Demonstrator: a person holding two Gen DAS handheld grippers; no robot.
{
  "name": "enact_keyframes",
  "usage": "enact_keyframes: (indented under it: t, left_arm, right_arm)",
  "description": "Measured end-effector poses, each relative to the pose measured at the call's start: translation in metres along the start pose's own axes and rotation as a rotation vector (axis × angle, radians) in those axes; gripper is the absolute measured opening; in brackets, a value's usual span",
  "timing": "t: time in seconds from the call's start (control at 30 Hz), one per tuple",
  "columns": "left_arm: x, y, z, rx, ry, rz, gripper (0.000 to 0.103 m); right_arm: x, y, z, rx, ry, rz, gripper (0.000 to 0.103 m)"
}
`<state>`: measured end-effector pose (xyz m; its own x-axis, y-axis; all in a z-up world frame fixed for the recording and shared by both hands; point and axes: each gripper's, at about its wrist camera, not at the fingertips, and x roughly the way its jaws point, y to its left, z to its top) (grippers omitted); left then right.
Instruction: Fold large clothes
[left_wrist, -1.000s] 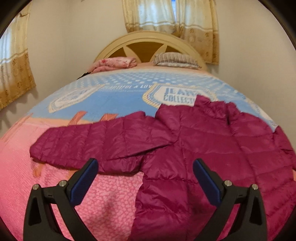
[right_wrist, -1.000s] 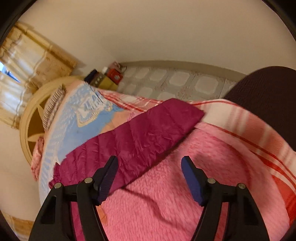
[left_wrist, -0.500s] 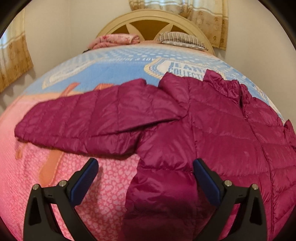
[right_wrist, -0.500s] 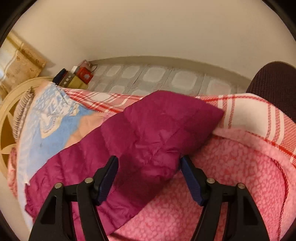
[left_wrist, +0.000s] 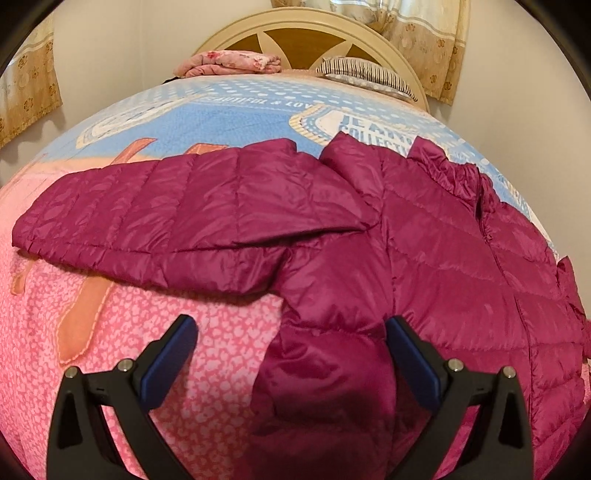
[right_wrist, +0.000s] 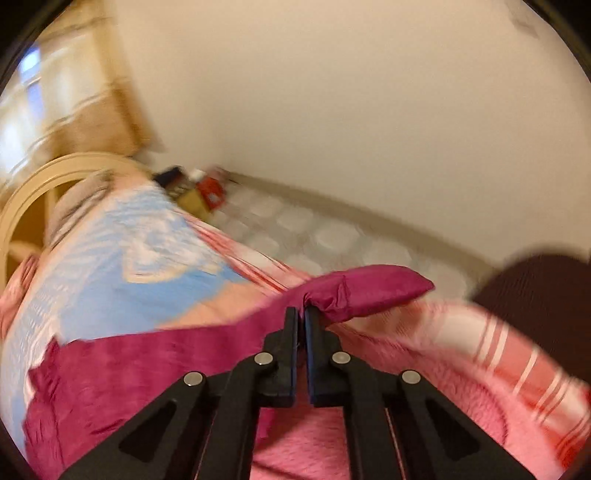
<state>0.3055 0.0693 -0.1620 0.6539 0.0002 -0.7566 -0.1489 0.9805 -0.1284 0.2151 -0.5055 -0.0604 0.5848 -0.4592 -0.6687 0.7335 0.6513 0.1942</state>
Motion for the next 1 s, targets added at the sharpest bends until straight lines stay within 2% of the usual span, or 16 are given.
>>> enact_keyframes:
  t: [0.13, 0.27, 0.4, 0.5, 0.6, 0.7, 0.77, 0.83, 1.0]
  left_arm:
    - [-0.007, 0.004, -0.004, -0.010, -0.013, -0.017, 0.103]
    - [-0.016, 0.014, -0.010, -0.053, -0.036, -0.057, 0.103]
    - [-0.021, 0.023, -0.013, -0.095, -0.058, -0.098, 0.103]
    - [-0.018, 0.025, -0.012, -0.106, -0.052, -0.110, 0.103]
    - [-0.017, 0.024, -0.012, -0.101, -0.051, -0.108, 0.103]
    - [-0.017, 0.025, -0.012, -0.106, -0.050, -0.117, 0.103]
    - [-0.017, 0.026, -0.013, -0.103, -0.048, -0.115, 0.103]
    - [-0.017, 0.025, -0.013, -0.100, -0.047, -0.111, 0.103]
    - [-0.015, 0.023, -0.012, -0.096, -0.040, -0.104, 0.103]
  right_arm:
    - [-0.065, 0.062, 0.008, -0.162, -0.114, 0.093, 0.002]
    - [-0.116, 0.135, -0.008, -0.306, -0.167, 0.254, 0.002]
    - [-0.146, 0.211, -0.047, -0.436, -0.151, 0.414, 0.002]
    - [-0.148, 0.247, -0.080, -0.434, -0.101, 0.488, 0.002]
    - [-0.132, 0.248, -0.095, -0.401, -0.072, 0.473, 0.003]
    - [-0.103, 0.226, -0.093, -0.301, 0.046, 0.489, 0.003]
    - [-0.083, 0.198, -0.084, -0.253, 0.111, 0.449, 0.003]
    - [-0.070, 0.159, -0.074, -0.235, 0.130, 0.411, 0.003]
    - [-0.040, 0.097, -0.045, -0.238, 0.171, 0.325, 0.004]
